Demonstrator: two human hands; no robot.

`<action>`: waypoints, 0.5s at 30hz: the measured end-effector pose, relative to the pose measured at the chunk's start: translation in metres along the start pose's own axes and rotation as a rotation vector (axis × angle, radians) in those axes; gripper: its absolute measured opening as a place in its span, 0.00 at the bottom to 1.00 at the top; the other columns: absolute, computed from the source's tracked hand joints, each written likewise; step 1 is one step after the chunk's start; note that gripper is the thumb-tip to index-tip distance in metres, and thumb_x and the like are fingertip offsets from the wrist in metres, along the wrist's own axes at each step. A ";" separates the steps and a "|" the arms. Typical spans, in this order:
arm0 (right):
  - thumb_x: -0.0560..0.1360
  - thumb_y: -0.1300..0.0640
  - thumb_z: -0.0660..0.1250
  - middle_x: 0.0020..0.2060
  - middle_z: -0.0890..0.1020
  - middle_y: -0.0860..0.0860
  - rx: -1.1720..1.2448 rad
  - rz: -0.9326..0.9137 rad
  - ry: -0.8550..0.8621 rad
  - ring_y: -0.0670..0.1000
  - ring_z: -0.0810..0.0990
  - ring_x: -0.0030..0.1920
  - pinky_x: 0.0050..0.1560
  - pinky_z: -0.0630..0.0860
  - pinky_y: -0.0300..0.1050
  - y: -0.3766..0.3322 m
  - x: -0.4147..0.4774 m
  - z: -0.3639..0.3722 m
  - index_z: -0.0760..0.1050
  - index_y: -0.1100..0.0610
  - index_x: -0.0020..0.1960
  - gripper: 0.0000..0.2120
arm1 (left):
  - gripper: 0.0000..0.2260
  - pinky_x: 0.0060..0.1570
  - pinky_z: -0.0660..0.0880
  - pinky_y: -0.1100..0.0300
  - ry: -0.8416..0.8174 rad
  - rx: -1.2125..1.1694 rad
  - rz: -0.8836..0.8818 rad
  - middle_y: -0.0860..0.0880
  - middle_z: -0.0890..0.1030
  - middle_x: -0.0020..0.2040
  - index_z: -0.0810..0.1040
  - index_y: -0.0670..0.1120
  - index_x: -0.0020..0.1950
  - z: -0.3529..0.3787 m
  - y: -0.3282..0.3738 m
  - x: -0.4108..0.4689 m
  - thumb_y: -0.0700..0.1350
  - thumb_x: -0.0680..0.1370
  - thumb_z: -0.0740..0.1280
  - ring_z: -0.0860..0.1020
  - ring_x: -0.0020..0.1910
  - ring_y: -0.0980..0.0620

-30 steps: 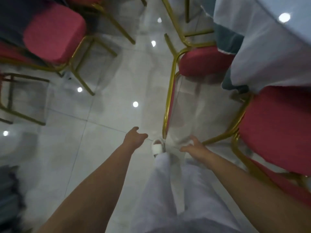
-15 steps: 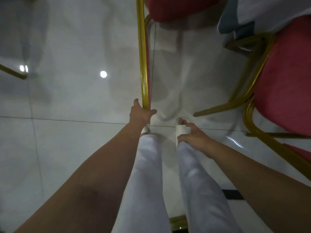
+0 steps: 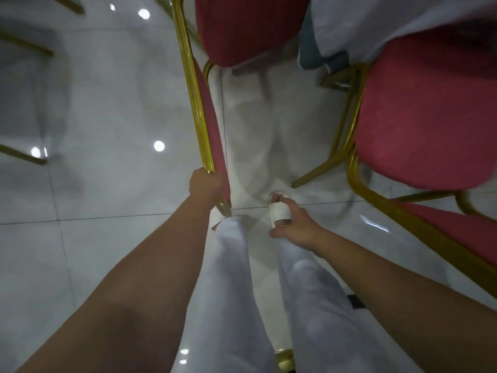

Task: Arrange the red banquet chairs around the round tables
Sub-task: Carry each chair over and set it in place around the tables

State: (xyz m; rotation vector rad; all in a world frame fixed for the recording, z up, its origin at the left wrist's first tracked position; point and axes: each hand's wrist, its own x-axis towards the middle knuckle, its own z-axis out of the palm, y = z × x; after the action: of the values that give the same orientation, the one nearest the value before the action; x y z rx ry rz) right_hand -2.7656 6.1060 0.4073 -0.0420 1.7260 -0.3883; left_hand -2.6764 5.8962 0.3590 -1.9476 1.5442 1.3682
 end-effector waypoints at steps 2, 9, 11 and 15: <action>0.63 0.50 0.81 0.76 0.59 0.53 -0.044 -0.054 -0.034 0.57 0.66 0.72 0.69 0.70 0.55 -0.013 -0.036 -0.002 0.55 0.46 0.78 0.52 | 0.02 0.47 0.82 0.43 -0.074 -0.003 0.003 0.44 0.81 0.40 0.74 0.45 0.38 -0.027 0.027 -0.045 0.41 0.71 0.64 0.82 0.41 0.41; 0.56 0.36 0.80 0.70 0.68 0.47 -0.226 -0.337 0.020 0.56 0.69 0.69 0.65 0.71 0.56 -0.050 -0.160 -0.005 0.53 0.43 0.76 0.56 | 0.05 0.38 0.83 0.47 -0.178 0.015 0.110 0.41 0.83 0.33 0.77 0.37 0.43 -0.109 0.127 -0.215 0.40 0.73 0.66 0.84 0.33 0.42; 0.62 0.37 0.78 0.71 0.69 0.47 -0.223 -0.424 0.114 0.56 0.69 0.70 0.67 0.70 0.60 -0.058 -0.186 -0.013 0.53 0.43 0.77 0.52 | 0.05 0.30 0.81 0.54 -0.202 -0.027 0.128 0.43 0.80 0.26 0.77 0.38 0.43 -0.127 0.151 -0.250 0.39 0.74 0.68 0.82 0.27 0.45; 0.76 0.50 0.69 0.63 0.75 0.45 -0.075 -0.670 0.322 0.54 0.76 0.63 0.63 0.77 0.56 -0.073 -0.225 -0.038 0.58 0.40 0.75 0.33 | 0.04 0.18 0.68 0.67 -0.236 -0.123 0.244 0.41 0.81 0.27 0.75 0.37 0.43 -0.173 0.197 -0.296 0.38 0.76 0.66 0.80 0.23 0.47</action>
State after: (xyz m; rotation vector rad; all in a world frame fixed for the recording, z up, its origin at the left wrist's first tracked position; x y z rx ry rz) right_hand -2.7719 6.1003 0.6466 -0.6540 2.0167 -0.8559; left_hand -2.7556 5.8712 0.7452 -1.6298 1.6561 1.7600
